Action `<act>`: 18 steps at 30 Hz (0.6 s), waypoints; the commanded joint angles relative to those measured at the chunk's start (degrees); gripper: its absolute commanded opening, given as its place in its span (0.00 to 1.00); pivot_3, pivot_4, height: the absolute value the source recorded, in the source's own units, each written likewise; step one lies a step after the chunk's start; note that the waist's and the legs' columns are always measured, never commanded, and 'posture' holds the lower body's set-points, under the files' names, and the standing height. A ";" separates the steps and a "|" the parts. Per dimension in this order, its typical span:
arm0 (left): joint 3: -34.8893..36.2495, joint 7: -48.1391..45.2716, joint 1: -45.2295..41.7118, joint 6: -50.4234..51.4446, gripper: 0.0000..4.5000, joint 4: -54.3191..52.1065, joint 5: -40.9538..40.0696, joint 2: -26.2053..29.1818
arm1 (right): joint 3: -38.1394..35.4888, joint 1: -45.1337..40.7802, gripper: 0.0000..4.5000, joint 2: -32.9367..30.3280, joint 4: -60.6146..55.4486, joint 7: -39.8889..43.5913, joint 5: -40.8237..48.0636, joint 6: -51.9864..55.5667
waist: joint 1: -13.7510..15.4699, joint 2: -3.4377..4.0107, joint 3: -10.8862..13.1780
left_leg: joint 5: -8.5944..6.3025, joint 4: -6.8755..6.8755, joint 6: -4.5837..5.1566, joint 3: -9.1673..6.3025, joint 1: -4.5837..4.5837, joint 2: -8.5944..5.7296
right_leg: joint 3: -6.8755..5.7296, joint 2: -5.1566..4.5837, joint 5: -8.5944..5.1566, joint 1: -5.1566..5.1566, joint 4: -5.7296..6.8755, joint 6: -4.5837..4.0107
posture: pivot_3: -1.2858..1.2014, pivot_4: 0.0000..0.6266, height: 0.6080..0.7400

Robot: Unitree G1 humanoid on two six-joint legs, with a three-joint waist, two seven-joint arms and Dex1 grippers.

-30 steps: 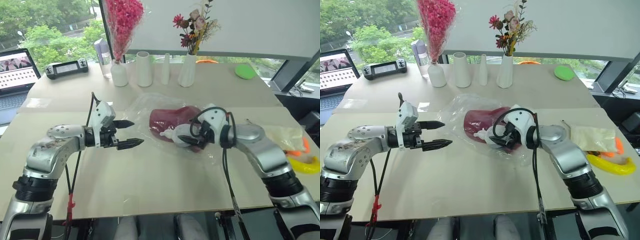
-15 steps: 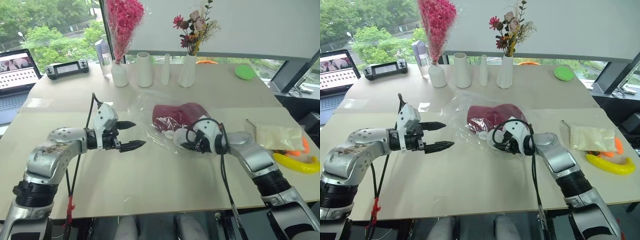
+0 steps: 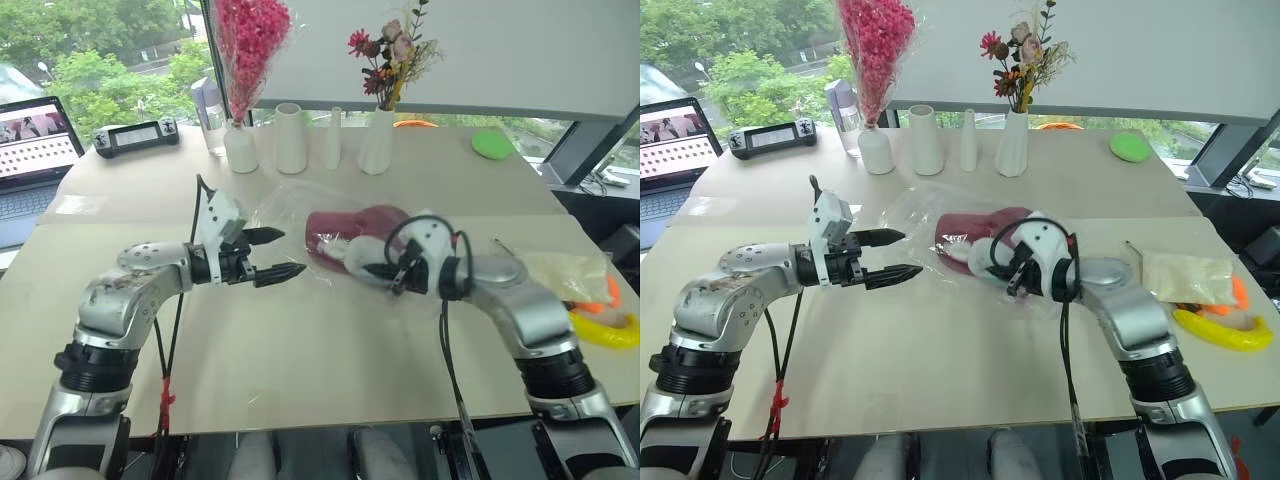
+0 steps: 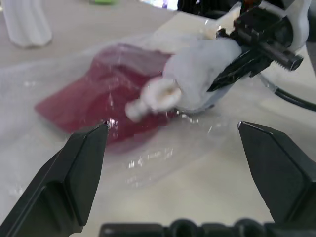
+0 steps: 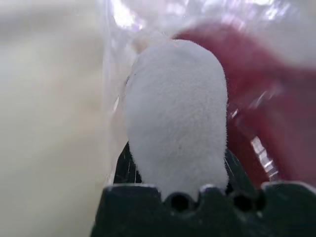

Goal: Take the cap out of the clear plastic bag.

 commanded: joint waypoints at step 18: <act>-3.35 -2.54 -0.51 -2.78 1.00 2.76 1.82 -4.22 | -43.42 31.78 0.08 -10.09 -10.31 -7.93 2.89 6.83 | 0.21 0.19 0.04 | -0.01 0.06 0.04 -0.18 0.12 -0.07 | -0.02 0.02 -0.04 0.14 0.06 0.13 | 0.52 0.24 1.00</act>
